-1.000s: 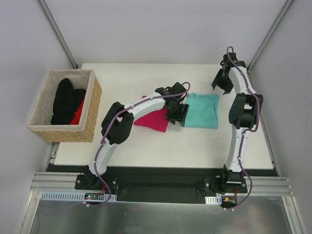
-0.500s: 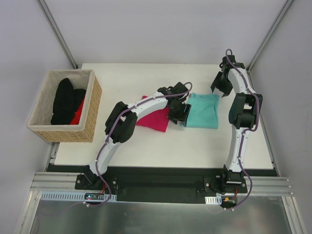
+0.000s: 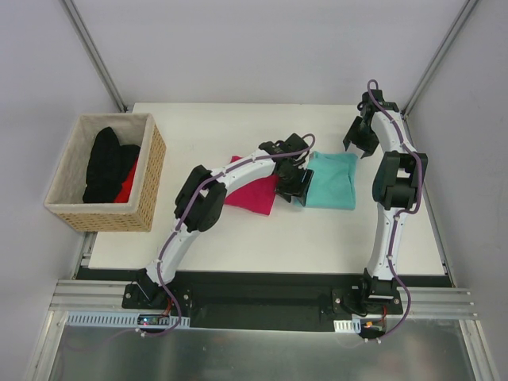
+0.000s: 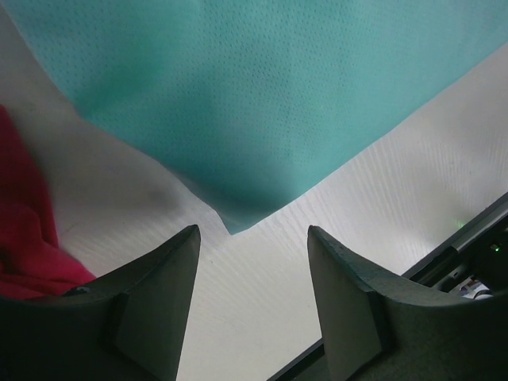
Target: Fold and stack the t-shirts
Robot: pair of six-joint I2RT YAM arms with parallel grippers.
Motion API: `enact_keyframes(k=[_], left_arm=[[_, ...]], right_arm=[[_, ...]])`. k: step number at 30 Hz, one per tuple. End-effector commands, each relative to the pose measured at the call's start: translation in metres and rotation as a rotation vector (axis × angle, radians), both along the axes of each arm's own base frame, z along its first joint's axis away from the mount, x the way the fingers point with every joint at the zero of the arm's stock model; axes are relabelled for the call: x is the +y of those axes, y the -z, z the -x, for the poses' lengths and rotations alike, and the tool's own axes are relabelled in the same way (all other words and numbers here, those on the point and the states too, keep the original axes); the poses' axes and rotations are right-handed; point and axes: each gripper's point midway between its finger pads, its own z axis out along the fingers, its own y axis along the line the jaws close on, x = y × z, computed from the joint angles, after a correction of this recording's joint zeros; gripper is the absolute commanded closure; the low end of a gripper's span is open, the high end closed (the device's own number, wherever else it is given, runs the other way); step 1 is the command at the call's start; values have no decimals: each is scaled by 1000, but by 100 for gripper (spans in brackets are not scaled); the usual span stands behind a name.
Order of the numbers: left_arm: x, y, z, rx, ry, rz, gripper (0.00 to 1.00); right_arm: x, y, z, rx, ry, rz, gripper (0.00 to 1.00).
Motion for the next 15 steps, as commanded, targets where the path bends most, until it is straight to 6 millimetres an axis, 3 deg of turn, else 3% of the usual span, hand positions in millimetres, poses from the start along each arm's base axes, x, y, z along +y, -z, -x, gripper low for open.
enact_keyframes(k=[1,15], left_arm=[[-9,-8,3,-3,43,29,43],[-9,-1,3,12,45,21,45]], right_arm=[[2,-27,-5,-59,0,2,38],[-1,-26,-6,-61,4,5,38]])
